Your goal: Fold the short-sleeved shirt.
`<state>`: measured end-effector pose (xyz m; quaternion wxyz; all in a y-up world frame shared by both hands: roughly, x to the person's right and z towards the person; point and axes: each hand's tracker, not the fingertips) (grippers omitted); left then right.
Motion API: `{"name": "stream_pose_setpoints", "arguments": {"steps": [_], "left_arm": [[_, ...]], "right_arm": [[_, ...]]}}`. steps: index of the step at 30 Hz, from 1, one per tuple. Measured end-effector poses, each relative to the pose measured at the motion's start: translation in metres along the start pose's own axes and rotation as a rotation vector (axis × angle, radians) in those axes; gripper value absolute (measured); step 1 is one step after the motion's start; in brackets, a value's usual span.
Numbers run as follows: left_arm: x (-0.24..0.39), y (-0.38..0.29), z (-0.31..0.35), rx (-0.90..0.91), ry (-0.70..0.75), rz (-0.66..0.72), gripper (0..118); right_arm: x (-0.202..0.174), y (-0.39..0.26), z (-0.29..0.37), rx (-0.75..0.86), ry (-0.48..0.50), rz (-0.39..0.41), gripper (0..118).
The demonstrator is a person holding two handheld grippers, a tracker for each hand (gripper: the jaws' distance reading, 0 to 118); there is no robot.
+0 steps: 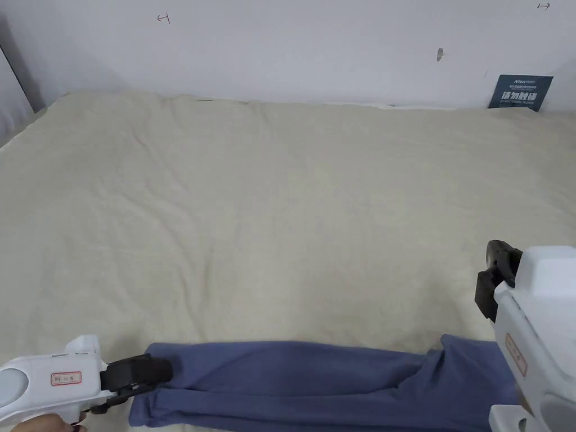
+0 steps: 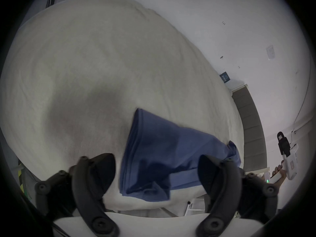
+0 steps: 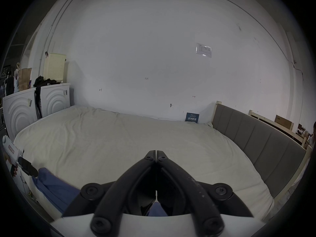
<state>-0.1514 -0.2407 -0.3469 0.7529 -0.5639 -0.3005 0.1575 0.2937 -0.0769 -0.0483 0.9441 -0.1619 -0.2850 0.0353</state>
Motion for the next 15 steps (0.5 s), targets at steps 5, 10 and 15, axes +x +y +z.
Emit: {"name": "stream_pose_setpoints", "arguments": {"steps": [5,10,15], "left_arm": [[-0.005,-0.003,-0.016,-0.019,0.031,-0.020,71],[-0.006,-0.007,-0.014,0.007,0.111,-0.068,17],[-0.002,-0.003,-0.005,0.062,0.107,-0.103,7]], "right_arm": [[0.000,-0.005,-0.003,-0.025,-0.004,0.004,2],[0.003,-0.011,-0.004,-0.045,-0.007,-0.015,2],[0.007,-0.012,-0.002,-0.049,-0.002,-0.027,2]]}}
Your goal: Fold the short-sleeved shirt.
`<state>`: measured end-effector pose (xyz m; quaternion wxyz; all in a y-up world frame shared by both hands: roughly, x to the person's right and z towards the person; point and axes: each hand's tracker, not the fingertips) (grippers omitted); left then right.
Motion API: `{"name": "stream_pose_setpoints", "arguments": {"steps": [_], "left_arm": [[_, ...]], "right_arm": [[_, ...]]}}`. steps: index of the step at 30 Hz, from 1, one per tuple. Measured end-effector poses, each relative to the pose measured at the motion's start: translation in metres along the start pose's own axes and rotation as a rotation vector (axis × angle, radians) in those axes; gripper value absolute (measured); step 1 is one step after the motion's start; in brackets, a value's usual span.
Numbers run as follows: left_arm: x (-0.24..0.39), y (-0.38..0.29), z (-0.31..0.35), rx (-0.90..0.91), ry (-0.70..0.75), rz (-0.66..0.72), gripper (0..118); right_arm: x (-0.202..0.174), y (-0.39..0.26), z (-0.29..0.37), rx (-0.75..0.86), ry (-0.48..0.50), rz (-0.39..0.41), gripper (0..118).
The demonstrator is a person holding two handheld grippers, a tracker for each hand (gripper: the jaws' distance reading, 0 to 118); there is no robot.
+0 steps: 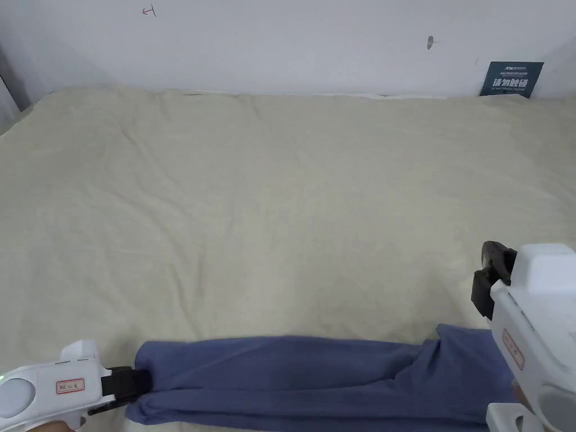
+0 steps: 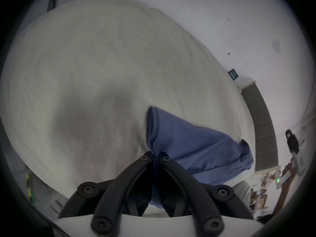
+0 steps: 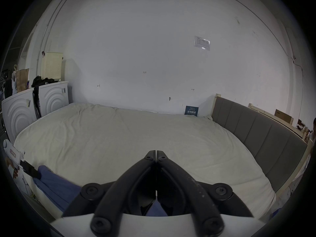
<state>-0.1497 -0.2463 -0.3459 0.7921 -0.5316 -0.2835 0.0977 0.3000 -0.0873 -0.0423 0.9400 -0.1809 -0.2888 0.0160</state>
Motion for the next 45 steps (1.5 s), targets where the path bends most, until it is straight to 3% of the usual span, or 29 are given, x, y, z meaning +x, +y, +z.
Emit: {"name": "stream_pose_setpoints", "arguments": {"steps": [8,15,19,30,42,44,45], "left_arm": [[0.024,0.011,0.059,0.064,0.007,-0.060,6],[-0.008,0.012,0.089,0.097,0.190,0.002,6],[0.018,0.006,0.084,0.098,0.212,-0.026,6],[0.170,-0.005,0.018,-0.040,-0.035,-0.175,6],[0.249,-0.046,-0.086,-0.232,-0.011,-0.313,6],[0.252,-0.050,-0.091,-0.225,0.007,-0.338,14],[0.252,-0.050,-0.089,-0.222,0.007,-0.345,30]], "right_arm": [[0.007,0.010,0.005,0.038,0.014,-0.016,2],[0.015,0.012,0.010,0.056,0.025,-0.025,2],[0.019,0.010,0.014,0.057,0.029,-0.026,2],[0.037,0.005,0.025,0.060,0.017,-0.049,2],[0.065,-0.004,0.034,0.046,-0.035,-0.065,2],[0.068,-0.005,0.035,0.042,-0.039,-0.067,2],[0.069,-0.006,0.035,0.040,-0.041,-0.067,2]]}}
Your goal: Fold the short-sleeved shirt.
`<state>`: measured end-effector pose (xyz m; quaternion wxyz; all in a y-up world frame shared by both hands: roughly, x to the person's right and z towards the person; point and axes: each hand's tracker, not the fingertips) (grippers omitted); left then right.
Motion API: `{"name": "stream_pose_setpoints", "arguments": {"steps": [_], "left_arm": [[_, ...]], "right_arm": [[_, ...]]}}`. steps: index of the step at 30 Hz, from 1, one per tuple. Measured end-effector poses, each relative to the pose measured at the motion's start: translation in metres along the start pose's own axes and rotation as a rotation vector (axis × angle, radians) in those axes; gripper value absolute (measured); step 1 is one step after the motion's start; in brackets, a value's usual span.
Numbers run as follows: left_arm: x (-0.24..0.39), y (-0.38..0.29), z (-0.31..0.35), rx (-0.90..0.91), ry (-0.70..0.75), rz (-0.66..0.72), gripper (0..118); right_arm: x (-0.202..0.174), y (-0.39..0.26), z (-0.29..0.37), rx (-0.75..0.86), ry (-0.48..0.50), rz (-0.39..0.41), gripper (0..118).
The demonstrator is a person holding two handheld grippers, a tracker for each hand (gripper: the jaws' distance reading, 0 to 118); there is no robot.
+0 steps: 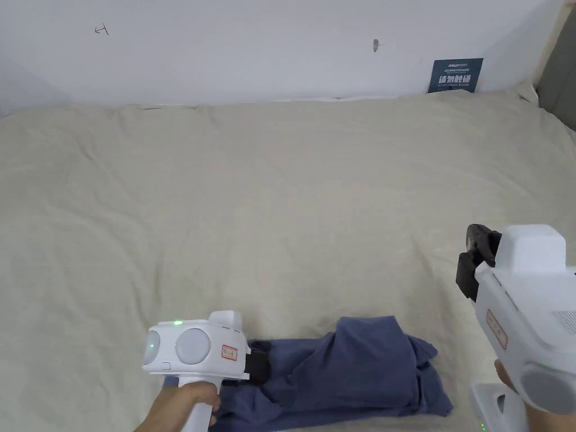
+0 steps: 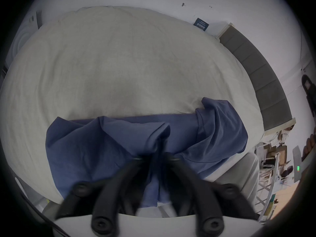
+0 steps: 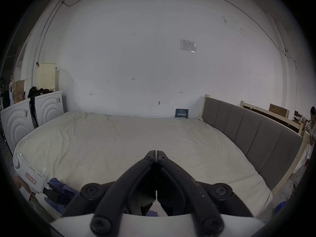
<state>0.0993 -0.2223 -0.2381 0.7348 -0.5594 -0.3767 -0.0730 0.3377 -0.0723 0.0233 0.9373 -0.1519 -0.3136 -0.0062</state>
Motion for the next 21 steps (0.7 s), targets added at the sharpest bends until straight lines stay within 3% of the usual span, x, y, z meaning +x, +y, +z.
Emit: {"name": "stream_pose_setpoints", "arguments": {"steps": [1,2,3,10,12,15,17,18,19,21], "left_arm": [[0.003,-0.001,0.003,0.003,-0.005,-0.002,72],[0.004,-0.002,0.005,0.007,-0.006,-0.001,101],[0.005,-0.003,0.008,0.025,-0.002,0.005,118],[-0.019,-0.014,0.062,0.239,-0.009,0.087,111],[-0.028,-0.025,0.076,0.339,0.054,0.082,105],[-0.036,-0.036,0.090,0.440,0.171,0.073,83],[-0.041,-0.043,0.092,0.492,0.235,0.077,51],[-0.043,-0.047,0.091,0.510,0.246,0.067,30],[-0.044,-0.050,0.088,0.512,0.247,0.059,2],[-0.046,-0.052,0.079,0.493,0.247,0.051,0]], "right_arm": [[0.001,0.000,0.000,-0.001,-0.001,0.000,2],[0.001,-0.001,0.000,-0.003,-0.003,-0.001,2],[0.001,-0.001,0.000,-0.005,-0.003,-0.003,2],[-0.002,0.000,-0.003,-0.009,0.010,-0.005,2],[-0.004,0.000,-0.003,-0.007,0.016,-0.001,2],[-0.007,0.001,-0.004,-0.007,0.026,0.004,2],[-0.008,0.002,-0.005,-0.008,0.033,0.005,2],[-0.008,0.002,-0.005,-0.008,0.035,0.004,2],[-0.009,0.002,-0.005,-0.008,0.037,0.005,2],[-0.009,0.001,-0.004,-0.006,0.039,0.002,2]]}}
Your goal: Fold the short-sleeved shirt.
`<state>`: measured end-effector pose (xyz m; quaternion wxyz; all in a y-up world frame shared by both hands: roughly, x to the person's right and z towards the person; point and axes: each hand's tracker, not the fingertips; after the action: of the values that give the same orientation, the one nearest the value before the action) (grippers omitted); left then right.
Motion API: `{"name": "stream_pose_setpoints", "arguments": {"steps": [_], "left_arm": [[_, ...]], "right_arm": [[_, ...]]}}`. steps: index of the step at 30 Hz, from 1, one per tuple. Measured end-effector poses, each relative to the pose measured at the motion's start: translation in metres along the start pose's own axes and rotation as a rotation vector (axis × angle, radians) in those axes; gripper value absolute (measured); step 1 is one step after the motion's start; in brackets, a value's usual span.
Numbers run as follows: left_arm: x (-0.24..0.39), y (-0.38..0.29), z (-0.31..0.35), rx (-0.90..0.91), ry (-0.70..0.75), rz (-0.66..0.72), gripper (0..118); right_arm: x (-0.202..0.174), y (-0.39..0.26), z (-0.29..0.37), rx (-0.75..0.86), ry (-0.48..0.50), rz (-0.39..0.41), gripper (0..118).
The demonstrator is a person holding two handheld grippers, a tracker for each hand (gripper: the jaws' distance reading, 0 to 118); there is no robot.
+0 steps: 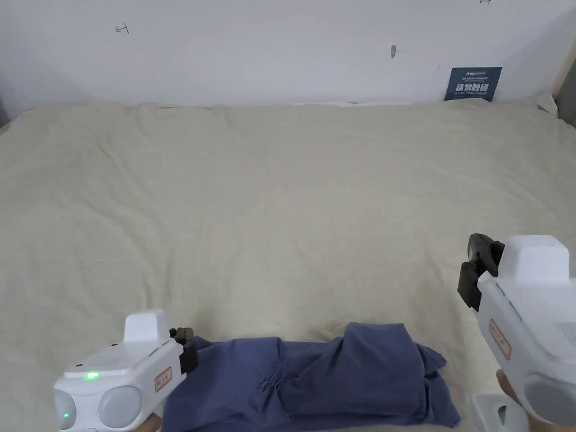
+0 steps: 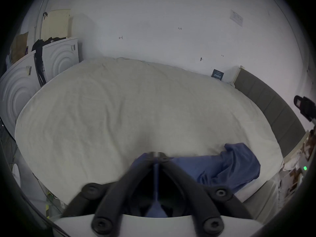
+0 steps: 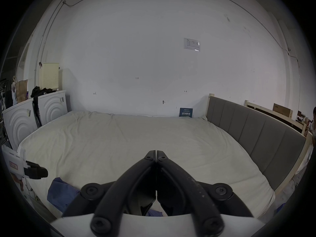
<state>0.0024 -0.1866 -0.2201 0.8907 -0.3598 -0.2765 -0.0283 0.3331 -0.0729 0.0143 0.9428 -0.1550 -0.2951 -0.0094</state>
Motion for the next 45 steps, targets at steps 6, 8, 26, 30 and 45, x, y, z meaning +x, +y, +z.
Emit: {"name": "stream_pose_setpoints", "arguments": {"steps": [6,8,26,30,45], "left_arm": [[0.022,-0.029,-0.027,-0.060,-0.022,-0.045,0],[0.036,-0.038,-0.037,-0.084,-0.070,-0.039,0],[0.091,-0.073,-0.057,-0.135,-0.132,-0.189,0],[0.073,-0.041,-0.027,-0.077,-0.208,-0.092,0],[-0.112,-0.006,-0.029,-0.316,-0.342,0.360,118]], "right_arm": [[0.002,-0.004,0.001,-0.010,-0.002,-0.006,2],[0.005,-0.005,0.002,-0.014,-0.006,-0.007,2],[0.019,-0.009,0.004,-0.034,-0.038,-0.021,2],[0.014,-0.006,0.004,-0.026,-0.027,-0.014,2],[-0.011,-0.001,-0.007,-0.040,0.010,0.003,2]]}}
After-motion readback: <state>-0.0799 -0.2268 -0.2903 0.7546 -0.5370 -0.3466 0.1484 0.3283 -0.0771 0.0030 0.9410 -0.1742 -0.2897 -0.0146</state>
